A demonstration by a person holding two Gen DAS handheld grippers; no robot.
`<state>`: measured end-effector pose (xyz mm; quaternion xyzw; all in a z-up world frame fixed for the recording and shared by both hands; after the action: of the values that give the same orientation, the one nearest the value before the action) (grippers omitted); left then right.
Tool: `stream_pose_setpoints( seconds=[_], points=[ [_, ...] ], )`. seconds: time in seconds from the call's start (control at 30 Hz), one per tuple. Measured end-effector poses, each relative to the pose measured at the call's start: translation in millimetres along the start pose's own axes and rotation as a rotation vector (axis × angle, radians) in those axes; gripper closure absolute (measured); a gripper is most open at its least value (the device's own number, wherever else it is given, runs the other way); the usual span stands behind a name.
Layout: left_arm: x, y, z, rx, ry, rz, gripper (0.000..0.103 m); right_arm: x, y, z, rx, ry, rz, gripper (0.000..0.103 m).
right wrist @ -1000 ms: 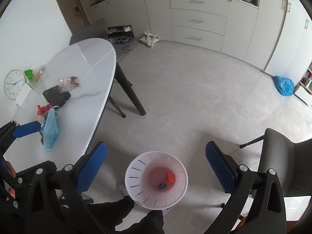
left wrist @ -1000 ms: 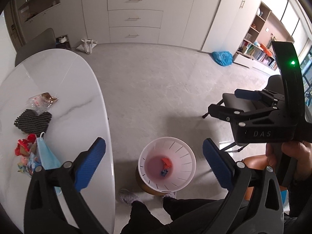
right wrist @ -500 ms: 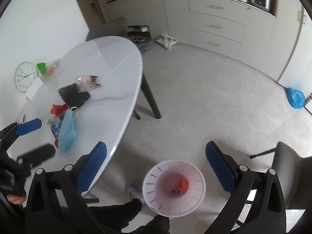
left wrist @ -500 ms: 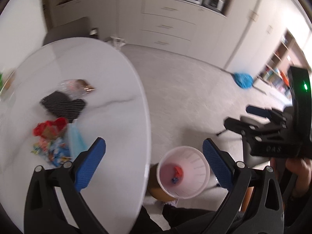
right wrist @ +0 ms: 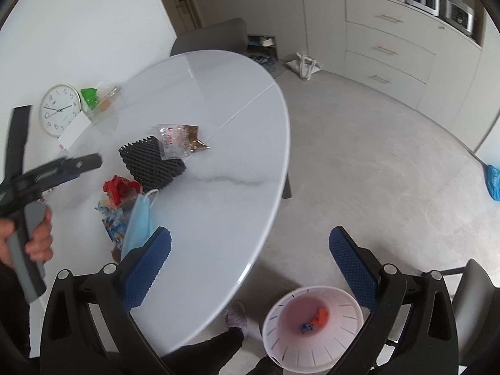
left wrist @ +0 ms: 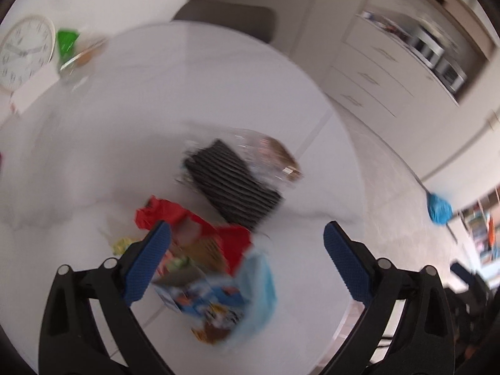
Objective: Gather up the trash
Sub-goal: 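Return both tools to the table and grasp the black mesh sleeve with the left tool, then grasp the clear snack wrapper bag with the right tool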
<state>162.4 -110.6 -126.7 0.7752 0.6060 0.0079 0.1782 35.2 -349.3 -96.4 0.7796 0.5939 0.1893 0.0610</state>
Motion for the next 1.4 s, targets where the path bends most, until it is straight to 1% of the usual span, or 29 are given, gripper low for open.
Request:
stream_pose_setpoints(
  seconds=[0.03,0.1,0.17,0.2,0.27,0.33,0.37,0.43,0.5,0.53,0.6,0.67,0.7,0.83,0.93,1.03,1.13,1.2,1.3,1.4],
  points=[
    [6,6,9,0.011,-0.001,-0.018,0.012,3,4,4,0.006,0.001,-0.004,0.002],
    [15,15,27,0.045,0.0,-0.051,0.022,10,14,14,0.016,0.006,-0.011,0.002],
    [22,24,50,0.097,-0.013,-0.083,0.026,14,24,24,0.026,0.016,-0.013,0.002],
    [25,28,60,0.119,-0.019,-0.098,0.032,16,28,29,0.032,0.019,-0.013,0.002],
    [29,30,80,0.168,-0.023,-0.125,0.036,18,36,39,0.043,0.024,-0.012,0.002],
    [35,32,97,0.205,-0.023,-0.143,0.043,21,43,48,0.051,0.026,-0.014,0.002],
    [36,32,104,0.221,-0.026,-0.152,0.049,22,47,51,0.054,0.027,-0.014,0.002],
    [38,34,112,0.238,-0.055,-0.168,0.06,24,56,60,0.064,0.035,-0.022,0.002],
    [37,36,114,0.235,-0.079,-0.179,0.073,28,64,69,0.073,0.042,-0.036,0.002],
    [36,38,113,0.228,-0.087,-0.183,0.076,31,69,73,0.076,0.045,-0.045,0.002],
    [34,41,114,0.22,-0.101,-0.18,0.086,38,79,82,0.078,0.057,-0.066,0.002],
    [31,43,113,0.211,-0.117,-0.18,0.09,46,89,89,0.077,0.072,-0.089,0.002],
    [34,46,114,0.206,-0.124,-0.182,0.091,51,96,93,0.075,0.082,-0.108,0.002],
    [23,50,103,0.164,-0.169,-0.177,0.091,66,116,108,0.077,0.109,-0.162,0.002],
    [18,51,89,0.121,-0.159,-0.145,0.091,74,134,123,0.09,0.16,-0.17,0.002],
    [16,51,80,0.106,-0.151,-0.121,0.091,85,153,141,0.119,0.205,-0.178,0.002],
    [19,50,73,0.088,-0.147,-0.122,0.091,100,169,165,0.168,0.25,-0.157,0.002],
    [21,51,71,0.078,-0.145,-0.121,0.091,113,175,181,0.207,0.302,-0.128,0.003],
    [28,47,75,0.092,-0.136,-0.13,0.091,128,174,205,0.271,0.322,-0.081,0.003],
    [36,45,79,0.099,-0.137,-0.149,0.091,135,172,217,0.308,0.343,-0.035,0.003]
  ],
)
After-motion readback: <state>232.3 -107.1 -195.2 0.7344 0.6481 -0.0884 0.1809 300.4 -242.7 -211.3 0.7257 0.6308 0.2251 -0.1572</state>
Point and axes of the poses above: each gripper's, at about its wrist camera, not at the fingertips, and z roughly the way its jaws point, x to its left, y to its top, the point moved 7 cm from there along z, roughly the way its jaws point, and after that the axes turned 11 degrees about x, right-handed, at the moved point
